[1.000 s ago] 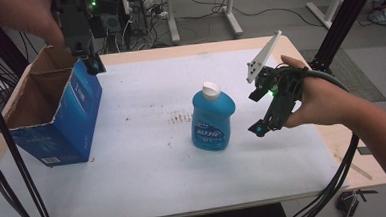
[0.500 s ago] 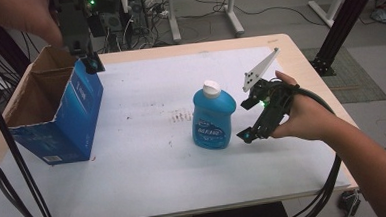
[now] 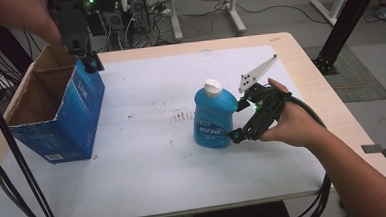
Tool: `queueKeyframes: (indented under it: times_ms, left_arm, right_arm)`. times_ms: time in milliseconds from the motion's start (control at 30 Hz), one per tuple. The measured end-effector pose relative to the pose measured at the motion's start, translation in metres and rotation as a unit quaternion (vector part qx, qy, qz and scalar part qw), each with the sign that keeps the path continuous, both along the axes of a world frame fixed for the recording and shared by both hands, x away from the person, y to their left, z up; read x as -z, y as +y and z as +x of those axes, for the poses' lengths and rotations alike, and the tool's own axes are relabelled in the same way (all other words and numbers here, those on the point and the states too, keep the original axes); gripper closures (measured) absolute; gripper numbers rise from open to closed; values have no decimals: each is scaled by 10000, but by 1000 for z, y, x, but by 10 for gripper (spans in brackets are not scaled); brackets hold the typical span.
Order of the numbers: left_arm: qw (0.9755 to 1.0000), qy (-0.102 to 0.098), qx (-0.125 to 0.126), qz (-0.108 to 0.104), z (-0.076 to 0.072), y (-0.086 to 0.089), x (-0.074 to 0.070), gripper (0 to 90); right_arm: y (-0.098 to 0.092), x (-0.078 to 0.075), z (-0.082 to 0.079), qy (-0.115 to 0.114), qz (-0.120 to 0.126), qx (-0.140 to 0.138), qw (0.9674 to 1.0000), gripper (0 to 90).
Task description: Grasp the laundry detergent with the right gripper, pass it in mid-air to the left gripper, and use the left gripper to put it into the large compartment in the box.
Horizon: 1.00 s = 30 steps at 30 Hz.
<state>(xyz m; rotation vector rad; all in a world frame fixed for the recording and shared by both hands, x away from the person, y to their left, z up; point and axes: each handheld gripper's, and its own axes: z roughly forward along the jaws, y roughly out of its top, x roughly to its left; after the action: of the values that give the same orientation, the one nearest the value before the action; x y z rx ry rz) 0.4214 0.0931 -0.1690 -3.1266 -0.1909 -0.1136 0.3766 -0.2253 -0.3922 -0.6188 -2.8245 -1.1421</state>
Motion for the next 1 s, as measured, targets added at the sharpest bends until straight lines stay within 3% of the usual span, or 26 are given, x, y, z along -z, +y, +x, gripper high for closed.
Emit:
queueKeyframes:
  times_ms: [467,833,1000]
  left_arm:
    - [10000,5,-18,9,-1,2,1,17]
    - [10000,26,-25,35,0,2,3,17]
    - [10000,24,-30,53,0,2,3,17]
  right_arm:
    - [10,16,-2,-129,527,22,9985,10]
    - [13,27,-1,-154,1032,98,9945,10]
    - [13,29,-2,-237,1130,136,9932,10]
